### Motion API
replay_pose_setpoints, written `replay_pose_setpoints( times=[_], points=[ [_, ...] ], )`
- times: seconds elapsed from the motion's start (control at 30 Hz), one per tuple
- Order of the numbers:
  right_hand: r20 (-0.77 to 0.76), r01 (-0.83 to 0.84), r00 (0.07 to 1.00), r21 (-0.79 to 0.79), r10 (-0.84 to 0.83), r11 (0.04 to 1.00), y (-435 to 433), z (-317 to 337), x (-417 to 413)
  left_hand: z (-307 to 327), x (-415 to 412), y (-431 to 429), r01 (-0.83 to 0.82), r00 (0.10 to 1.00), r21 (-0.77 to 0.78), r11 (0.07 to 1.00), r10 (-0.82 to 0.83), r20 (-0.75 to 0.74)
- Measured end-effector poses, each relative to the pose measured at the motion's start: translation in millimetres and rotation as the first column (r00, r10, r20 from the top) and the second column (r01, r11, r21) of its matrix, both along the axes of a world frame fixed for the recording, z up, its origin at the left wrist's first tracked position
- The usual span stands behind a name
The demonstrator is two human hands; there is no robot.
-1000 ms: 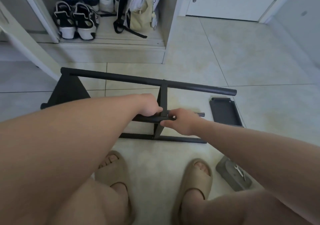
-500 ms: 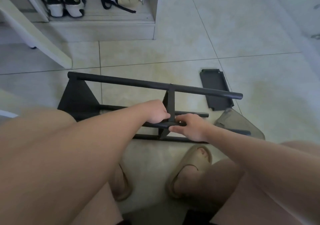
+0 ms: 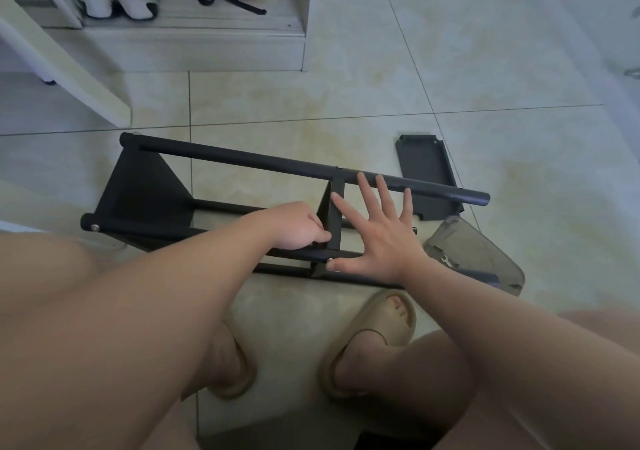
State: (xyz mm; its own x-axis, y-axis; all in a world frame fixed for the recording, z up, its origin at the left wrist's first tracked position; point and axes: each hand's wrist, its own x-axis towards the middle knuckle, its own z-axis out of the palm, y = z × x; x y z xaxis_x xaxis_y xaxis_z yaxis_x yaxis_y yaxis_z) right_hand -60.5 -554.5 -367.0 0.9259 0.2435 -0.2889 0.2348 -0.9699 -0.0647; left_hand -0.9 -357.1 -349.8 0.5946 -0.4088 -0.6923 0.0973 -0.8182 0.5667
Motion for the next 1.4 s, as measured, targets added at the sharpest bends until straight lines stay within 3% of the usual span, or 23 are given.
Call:
replay_pose_setpoints(
  times=[0.23,0.47,0.67,0.87,1.0,1.13,1.4],
  points=[
    [0.014,-0.002,1.0,0.09,0.001,0.996,-4,-11,4,-3,10,2,-0.019,0.994,-0.051,0.999,0.013,-0.108],
    [0.015,-0.012,1.0,0.105,0.01,0.994,-5,-11,6,-8,22,-3,-0.104,0.953,0.058,0.993,0.116,-0.278],
    [0.014,-0.009,1.0,0.112,0.007,0.994,-5,-10,7,-23,27,-1,-0.346,0.878,-0.066,0.936,0.298,-0.375],
    [0.033,-0.003,0.999,0.12,-0.001,0.993,-5,-10,5,-31,26,0,-0.339,0.862,-0.141,0.93,0.247,-0.443],
    [0.036,-0.011,0.999,0.122,0.006,0.992,-5,-11,6,-35,23,-3,-0.293,0.895,-0.154,0.944,0.214,-0.392],
    [0.037,-0.008,0.999,0.126,0.003,0.992,-5,-12,6,-41,23,-7,-0.162,0.97,-0.11,0.981,0.137,-0.203],
    [0.049,-0.001,0.999,0.131,-0.005,0.991,-4,-13,5,-37,20,-8,-0.165,0.977,-0.091,0.982,0.15,-0.15]
  ],
)
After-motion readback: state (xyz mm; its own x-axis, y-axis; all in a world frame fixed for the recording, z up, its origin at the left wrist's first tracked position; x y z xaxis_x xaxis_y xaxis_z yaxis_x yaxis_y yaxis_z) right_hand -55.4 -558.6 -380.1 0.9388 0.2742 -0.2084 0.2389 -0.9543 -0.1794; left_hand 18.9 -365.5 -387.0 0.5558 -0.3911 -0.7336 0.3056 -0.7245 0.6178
